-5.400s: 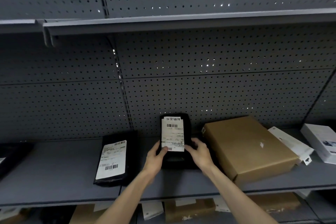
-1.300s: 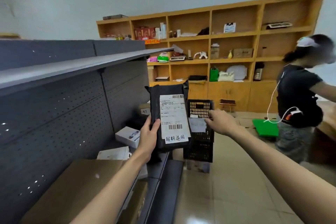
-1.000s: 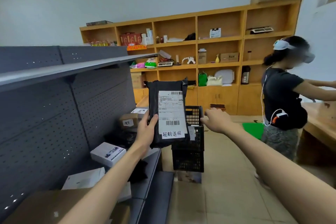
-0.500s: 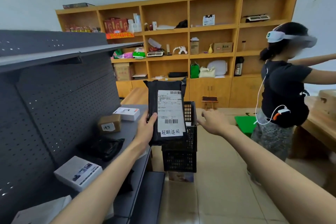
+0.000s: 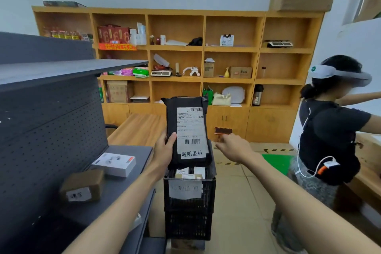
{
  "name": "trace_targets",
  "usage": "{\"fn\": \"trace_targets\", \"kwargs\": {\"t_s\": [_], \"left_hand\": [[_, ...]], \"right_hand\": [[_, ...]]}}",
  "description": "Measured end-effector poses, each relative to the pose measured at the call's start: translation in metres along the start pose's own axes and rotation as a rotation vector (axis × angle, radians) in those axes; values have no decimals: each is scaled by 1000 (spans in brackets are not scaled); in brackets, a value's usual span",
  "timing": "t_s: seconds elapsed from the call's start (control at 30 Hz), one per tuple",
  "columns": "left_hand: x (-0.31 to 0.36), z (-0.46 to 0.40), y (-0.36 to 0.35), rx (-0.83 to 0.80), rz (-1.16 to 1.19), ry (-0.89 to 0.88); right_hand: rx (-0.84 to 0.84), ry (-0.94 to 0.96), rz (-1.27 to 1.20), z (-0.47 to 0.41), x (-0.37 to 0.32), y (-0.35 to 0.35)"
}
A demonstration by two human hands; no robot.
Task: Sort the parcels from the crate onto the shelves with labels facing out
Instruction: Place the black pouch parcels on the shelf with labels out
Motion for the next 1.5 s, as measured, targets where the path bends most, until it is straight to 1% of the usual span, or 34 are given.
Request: {"fn": "trace_targets", "kwargs": {"t_s": [0.13, 0.33, 0.6, 0.73, 0.83, 0.93, 1.03, 1.23, 1.3, 1.4, 1.5], "left_hand": [[-29, -47, 8, -21, 4, 27], [-86, -124, 30, -8, -21, 78], [-156, -268, 41, 2, -63, 147], [-186, -348, 46, 2, -87, 177], [-223, -393, 51, 14, -76, 226], [-268, -420, 59, 30, -64, 317], [-314, -443, 62, 20, -68, 407], [-422, -472, 67, 24, 9, 587], [-458, -476, 68, 16, 35, 659], [-504, -481, 71, -5, 51, 754], [-546, -478, 70, -19, 23, 825]], "right_hand": [[-38, -18, 40, -51, 11, -16], [-71, -42, 5, -140, 32, -41], [-104, 12, -18, -305, 58, -46], [-98, 8, -84, -393, 76, -42], [-119, 23, -151, -445, 83, -56], [-233, 51, -403, -488, 84, -92], [-331, 27, -612, -521, 86, -136], [-508, -65, -842, -569, 86, -229], [-525, -126, -890, -582, 90, -259], [-480, -203, -978, -598, 98, -297], [-484, -278, -1073, -603, 106, -341]]}}
Point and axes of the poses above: each hand's wrist, its own z-axis away from the middle knuckle, its own y-axis out of the back of the hand, x = y × z, the point moved 7 cm from there along -z, towards the middle knuckle, and after that the axes turned 14 degrees about -x, right-handed, at the moved point
